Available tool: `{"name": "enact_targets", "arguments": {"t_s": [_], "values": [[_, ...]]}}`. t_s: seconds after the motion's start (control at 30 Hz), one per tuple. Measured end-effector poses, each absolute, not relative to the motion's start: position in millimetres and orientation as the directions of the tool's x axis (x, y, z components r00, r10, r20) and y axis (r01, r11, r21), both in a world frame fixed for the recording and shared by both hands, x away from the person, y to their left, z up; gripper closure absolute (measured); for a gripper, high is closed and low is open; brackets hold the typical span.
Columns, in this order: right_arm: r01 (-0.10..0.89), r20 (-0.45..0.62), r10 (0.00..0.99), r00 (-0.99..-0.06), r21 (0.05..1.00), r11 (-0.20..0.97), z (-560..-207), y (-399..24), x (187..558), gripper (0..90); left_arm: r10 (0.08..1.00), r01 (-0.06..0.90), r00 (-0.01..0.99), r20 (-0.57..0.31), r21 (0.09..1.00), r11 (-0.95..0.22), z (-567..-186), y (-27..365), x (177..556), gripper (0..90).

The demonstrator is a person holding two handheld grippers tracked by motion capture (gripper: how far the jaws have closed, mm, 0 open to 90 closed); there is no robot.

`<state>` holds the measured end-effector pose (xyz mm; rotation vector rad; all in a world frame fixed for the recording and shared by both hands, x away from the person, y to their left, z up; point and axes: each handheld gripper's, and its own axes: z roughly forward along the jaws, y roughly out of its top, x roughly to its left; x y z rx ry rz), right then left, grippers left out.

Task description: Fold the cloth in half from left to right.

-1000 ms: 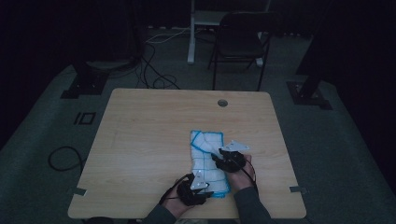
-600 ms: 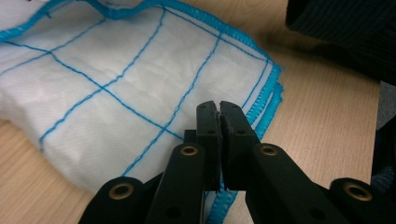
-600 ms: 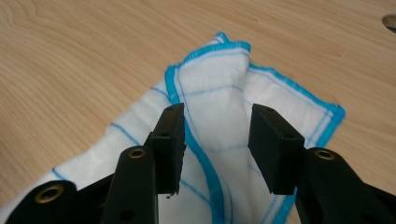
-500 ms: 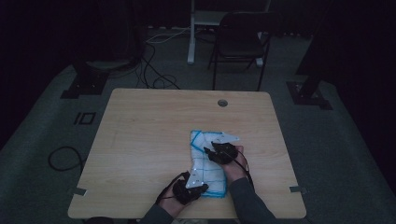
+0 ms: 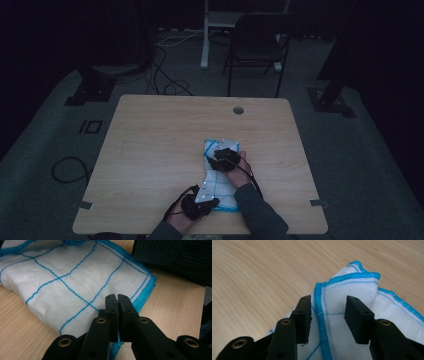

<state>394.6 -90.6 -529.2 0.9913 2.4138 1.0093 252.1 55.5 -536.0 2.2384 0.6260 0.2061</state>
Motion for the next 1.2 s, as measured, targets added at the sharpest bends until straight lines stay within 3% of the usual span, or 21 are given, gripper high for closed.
{"name": "enact_targets", "arguments": {"t_s": [0.17, 0.33, 0.73, 1.2], "values": [[0.472, -0.064, 0.726, -0.685, 0.720, 0.508, -528.5, -95.6, 398.4, 75.5, 0.505, 0.376, 0.861, -0.053, 0.736, -0.563, -537.3, 56.9, 251.6, 87.9], [0.495, -0.026, 0.748, -0.663, 0.734, 0.465, -525.2, -110.7, 404.7, 80.8, 0.509, 0.376, 0.859, -0.051, 0.738, -0.561, -537.5, 56.3, 250.1, 87.9], [0.591, 0.105, 0.824, -0.556, 0.748, 0.304, -526.7, -162.9, 427.4, 75.1, 0.513, 0.378, 0.857, -0.048, 0.734, -0.564, -537.8, 57.0, 248.6, 87.8], [0.627, 0.091, 0.868, -0.489, 0.728, 0.277, -532.4, -196.3, 430.0, 65.8, 0.542, 0.382, 0.839, -0.045, 0.758, -0.529, -531.8, 62.3, 255.1, 82.8]]}}
